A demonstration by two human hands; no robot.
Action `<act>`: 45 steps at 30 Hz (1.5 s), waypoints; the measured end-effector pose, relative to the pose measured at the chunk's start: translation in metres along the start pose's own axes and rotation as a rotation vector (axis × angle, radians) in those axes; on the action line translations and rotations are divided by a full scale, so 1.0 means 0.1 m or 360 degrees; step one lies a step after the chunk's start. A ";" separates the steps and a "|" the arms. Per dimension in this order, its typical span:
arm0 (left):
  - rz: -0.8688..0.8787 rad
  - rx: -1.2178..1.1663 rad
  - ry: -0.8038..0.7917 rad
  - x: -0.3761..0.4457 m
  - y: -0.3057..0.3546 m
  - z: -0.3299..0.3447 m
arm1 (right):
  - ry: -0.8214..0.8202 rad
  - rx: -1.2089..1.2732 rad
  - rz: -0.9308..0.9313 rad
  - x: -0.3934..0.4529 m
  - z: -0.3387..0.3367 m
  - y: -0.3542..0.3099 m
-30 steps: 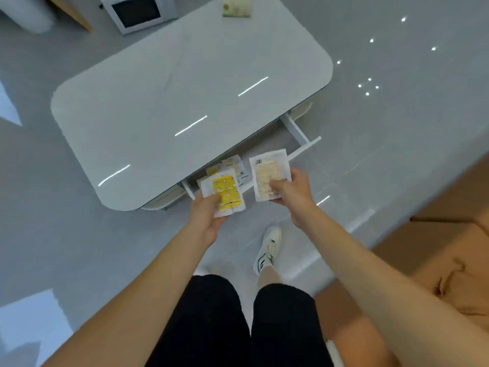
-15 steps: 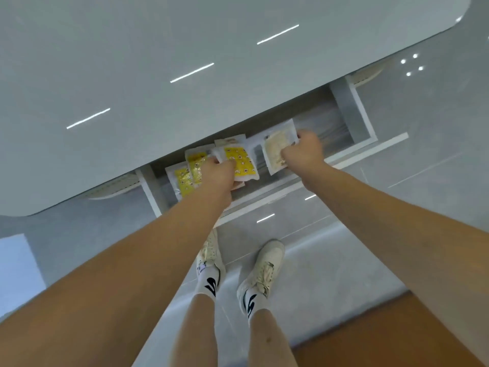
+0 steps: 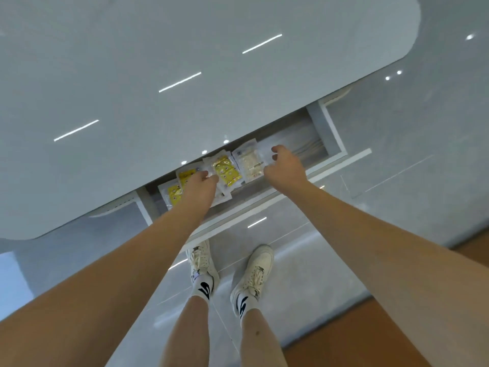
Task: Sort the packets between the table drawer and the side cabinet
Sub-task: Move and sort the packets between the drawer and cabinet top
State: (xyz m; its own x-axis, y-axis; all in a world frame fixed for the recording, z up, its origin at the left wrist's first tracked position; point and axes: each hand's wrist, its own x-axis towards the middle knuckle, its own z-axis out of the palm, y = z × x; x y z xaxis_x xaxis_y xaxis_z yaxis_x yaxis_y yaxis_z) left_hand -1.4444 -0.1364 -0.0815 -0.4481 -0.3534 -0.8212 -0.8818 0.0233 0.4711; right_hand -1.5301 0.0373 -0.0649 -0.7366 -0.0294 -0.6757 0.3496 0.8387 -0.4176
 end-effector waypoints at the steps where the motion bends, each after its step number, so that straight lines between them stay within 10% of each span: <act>1: 0.0120 0.0175 -0.0005 -0.21 0.09 -0.08 | 0.0015 -0.0071 -0.0061 -0.20 -0.12 -0.06; 13: 0.1692 0.1575 -0.0036 -3.45 1.98 -1.18 | 0.0587 -0.0320 -0.0325 -3.57 -2.10 -1.03; 22: 0.2738 0.2062 -0.0583 -5.03 1.87 -0.87 | 0.1401 0.0043 0.0234 -5.63 -1.84 -0.70; 33: 0.3552 0.2310 -0.1516 -6.81 -0.24 -0.51 | 0.1906 0.0376 0.1342 -8.26 0.13 0.14; 45: 0.3843 0.2385 -0.2623 -8.39 -4.45 -1.76 | 0.1882 0.0982 0.2411 -11.33 4.07 -0.06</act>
State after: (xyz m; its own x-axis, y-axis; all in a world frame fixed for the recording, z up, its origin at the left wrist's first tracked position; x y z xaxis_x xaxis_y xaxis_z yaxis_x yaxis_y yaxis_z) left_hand -0.6502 -0.0148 0.4544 0.6646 0.7470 0.0172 0.7056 -0.6350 0.3144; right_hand -0.4620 -0.1557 0.4560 0.4312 0.8998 -0.0666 0.8541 -0.4309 -0.2912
